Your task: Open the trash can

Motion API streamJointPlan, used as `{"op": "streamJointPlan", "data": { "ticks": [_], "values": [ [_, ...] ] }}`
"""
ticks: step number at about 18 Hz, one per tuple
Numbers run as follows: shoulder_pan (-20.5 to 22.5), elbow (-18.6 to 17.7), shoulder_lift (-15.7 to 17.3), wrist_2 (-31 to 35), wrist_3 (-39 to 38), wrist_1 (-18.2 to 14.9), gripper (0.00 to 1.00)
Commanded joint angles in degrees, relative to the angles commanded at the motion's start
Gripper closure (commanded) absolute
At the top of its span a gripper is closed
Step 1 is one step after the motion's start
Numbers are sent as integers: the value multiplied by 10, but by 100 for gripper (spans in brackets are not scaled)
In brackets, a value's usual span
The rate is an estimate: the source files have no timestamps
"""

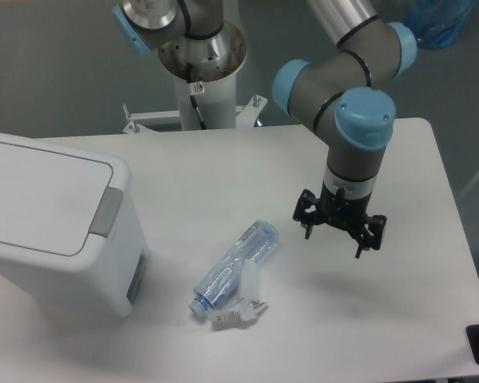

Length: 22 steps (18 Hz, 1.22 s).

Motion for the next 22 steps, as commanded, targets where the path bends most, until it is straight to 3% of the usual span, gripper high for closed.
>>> {"op": "streamJointPlan", "data": {
  "ticks": [6,13,22],
  "values": [
    [-35,15,38,-68,-170,4,0],
    [-55,45,84,-195,-237,4,0],
    [-127,32,94,-207,-300,3,0]
  ]
}}
